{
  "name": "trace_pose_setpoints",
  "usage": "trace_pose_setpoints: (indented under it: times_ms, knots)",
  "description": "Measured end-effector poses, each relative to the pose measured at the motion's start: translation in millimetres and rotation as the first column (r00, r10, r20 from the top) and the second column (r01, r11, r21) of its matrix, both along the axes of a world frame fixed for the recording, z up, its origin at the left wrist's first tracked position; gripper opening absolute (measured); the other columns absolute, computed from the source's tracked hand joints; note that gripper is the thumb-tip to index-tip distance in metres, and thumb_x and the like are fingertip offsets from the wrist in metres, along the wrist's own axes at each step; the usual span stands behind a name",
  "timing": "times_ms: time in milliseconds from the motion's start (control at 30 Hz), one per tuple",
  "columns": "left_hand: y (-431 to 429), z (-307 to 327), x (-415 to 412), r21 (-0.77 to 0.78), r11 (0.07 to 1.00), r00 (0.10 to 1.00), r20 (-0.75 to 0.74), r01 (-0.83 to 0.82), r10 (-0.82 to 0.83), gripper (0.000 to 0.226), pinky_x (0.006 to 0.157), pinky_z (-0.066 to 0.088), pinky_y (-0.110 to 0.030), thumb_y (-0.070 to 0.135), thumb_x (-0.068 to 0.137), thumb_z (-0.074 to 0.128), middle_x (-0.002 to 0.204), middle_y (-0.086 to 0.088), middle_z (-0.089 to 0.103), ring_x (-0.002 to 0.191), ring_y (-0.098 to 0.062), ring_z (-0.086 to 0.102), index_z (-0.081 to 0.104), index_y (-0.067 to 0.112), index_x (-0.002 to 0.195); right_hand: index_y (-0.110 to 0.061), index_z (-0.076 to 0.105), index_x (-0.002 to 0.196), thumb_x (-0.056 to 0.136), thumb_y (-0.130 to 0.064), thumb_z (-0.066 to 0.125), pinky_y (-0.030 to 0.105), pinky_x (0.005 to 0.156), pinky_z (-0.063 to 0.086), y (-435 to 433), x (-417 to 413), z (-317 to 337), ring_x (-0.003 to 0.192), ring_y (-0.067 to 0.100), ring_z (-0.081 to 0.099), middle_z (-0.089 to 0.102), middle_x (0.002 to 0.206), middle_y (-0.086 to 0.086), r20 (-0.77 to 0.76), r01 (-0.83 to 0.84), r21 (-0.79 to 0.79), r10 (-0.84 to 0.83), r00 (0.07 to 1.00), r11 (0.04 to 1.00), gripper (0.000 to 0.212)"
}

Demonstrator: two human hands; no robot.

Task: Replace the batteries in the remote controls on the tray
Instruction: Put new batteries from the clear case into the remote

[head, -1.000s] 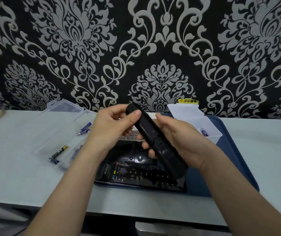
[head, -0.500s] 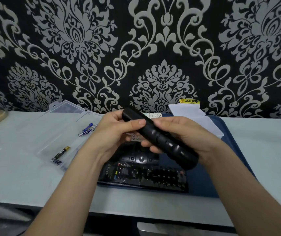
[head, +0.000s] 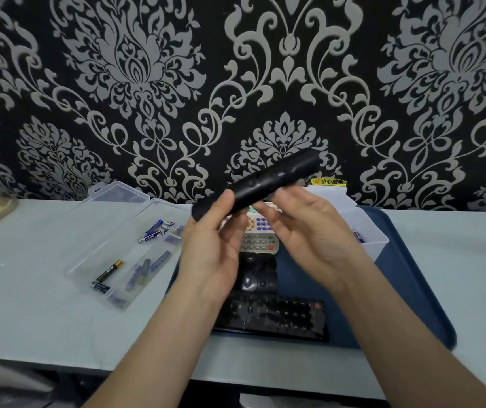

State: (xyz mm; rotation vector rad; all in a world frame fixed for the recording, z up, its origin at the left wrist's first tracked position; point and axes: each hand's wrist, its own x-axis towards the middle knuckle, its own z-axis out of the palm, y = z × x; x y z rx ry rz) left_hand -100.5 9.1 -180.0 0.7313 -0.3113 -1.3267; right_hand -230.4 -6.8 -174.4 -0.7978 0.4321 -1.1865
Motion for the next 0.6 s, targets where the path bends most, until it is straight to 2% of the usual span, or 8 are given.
trace_pose_setpoints:
  times_ms: [100, 233, 300, 367, 433, 467, 533, 600]
  knots:
    - [8, -4, -18, -0.003, 0.996, 0.996, 0.026, 0.086, -0.086, 0.045, 0.061, 0.054, -0.02, 0.013, 0.069, 0.072, 0.094, -0.007, 0.072, 0.072, -0.012, 0.069, 0.064, 0.007, 0.112, 0.004, 0.063, 0.113, 0.084, -0.003, 0.065, 0.029, 0.092, 0.055, 0, 14, -10, 0.099, 0.022, 0.067, 0.071, 0.104, 0.014, -0.114, 0.179, -0.015, -0.18, 0.977, 0.984, 0.03]
    - [13, -6, -23, 0.032, 0.974, 0.941, 0.256, 0.223, -0.224, 0.006, 0.063, 0.051, -0.02, 0.019, 0.078, 0.07, 0.083, 0.0, 0.07, 0.075, -0.009, 0.065, 0.068, 0.024, 0.074, -0.004, 0.062, 0.114, 0.098, -0.013, 0.054, 0.028, 0.078, 0.056, 0, 15, -7, 0.093, 0.02, 0.071, 0.075, 0.101, 0.009, -0.254, 0.222, -0.067, -0.232, 0.939, 0.973, 0.02]
    - [10, -6, -15, 0.059, 0.958, 0.861, 0.425, 0.281, -0.279, 0.023, 0.063, 0.049, -0.021, 0.021, 0.084, 0.067, 0.079, 0.007, 0.069, 0.072, -0.007, 0.063, 0.06, 0.02, 0.062, -0.005, 0.059, 0.113, 0.101, -0.016, 0.05, 0.022, 0.068, 0.054, 0, 13, -6, 0.087, 0.02, 0.072, 0.075, 0.099, 0.01, -0.287, 0.2, -0.071, -0.212, 0.934, 0.977, 0.019]
    - [6, -4, -5, 0.084, 0.952, 0.674, 0.688, 0.293, -0.269, 0.033, 0.069, 0.046, -0.027, 0.033, 0.081, 0.071, 0.079, 0.012, 0.069, 0.07, -0.008, 0.061, 0.055, 0.01, 0.064, -0.006, 0.058, 0.107, 0.101, -0.014, 0.048, 0.025, 0.069, 0.055, -2, 8, -5, 0.082, 0.02, 0.07, 0.073, 0.092, 0.012, -0.331, 0.195, -0.094, -0.215, 0.919, 0.976, 0.014]
    - [2, -4, 9, 0.065, 0.983, 0.319, 0.94, 0.174, -0.118, 0.043, 0.068, 0.043, -0.028, 0.053, 0.068, 0.073, 0.068, 0.013, 0.062, 0.065, -0.007, 0.056, 0.057, 0.013, 0.066, -0.008, 0.054, 0.104, 0.102, -0.011, 0.045, 0.033, 0.071, 0.057, -3, 0, -4, 0.077, 0.023, 0.067, 0.069, 0.083, 0.013, -0.339, 0.181, -0.081, -0.198, 0.92, 0.98, 0.009]
    - [1, -2, 14, -0.023, 0.996, 0.162, 0.987, 0.083, 0.01, 0.042, 0.067, 0.043, -0.028, 0.056, 0.064, 0.076, 0.068, 0.014, 0.058, 0.066, -0.007, 0.054, 0.056, 0.019, 0.07, -0.009, 0.052, 0.105, 0.103, -0.011, 0.044, 0.035, 0.069, 0.057, -4, -2, -4, 0.074, 0.023, 0.065, 0.067, 0.082, 0.013, -0.332, 0.162, -0.063, -0.174, 0.927, 0.985, 0.009]
    - [6, 4, 18, -0.232, 0.964, -0.022, 0.971, 0.129, 0.237, 0.046, 0.081, 0.046, -0.027, 0.053, 0.061, 0.079, 0.095, 0.013, 0.06, 0.091, -0.005, 0.056, 0.058, 0.028, 0.093, -0.009, 0.053, 0.108, 0.104, -0.012, 0.042, 0.036, 0.064, 0.058, -4, -4, -5, 0.071, 0.024, 0.065, 0.067, 0.081, 0.014, -0.348, 0.124, -0.039, -0.13, 0.928, 0.991, 0.011]
    - [12, 4, 13, -0.186, 0.916, -0.184, 0.947, 0.354, 0.264, 0.086, 0.108, 0.032, -0.021, 0.054, 0.058, 0.081, 0.141, 0.01, 0.043, 0.13, -0.003, 0.038, 0.047, 0.029, 0.133, -0.011, 0.056, 0.115, 0.104, -0.014, 0.043, 0.039, 0.072, 0.059, -4, -2, -8, 0.079, 0.024, 0.069, 0.07, 0.088, 0.012, -0.388, 0.109, -0.055, -0.122, 0.914, 0.993, 0.017]
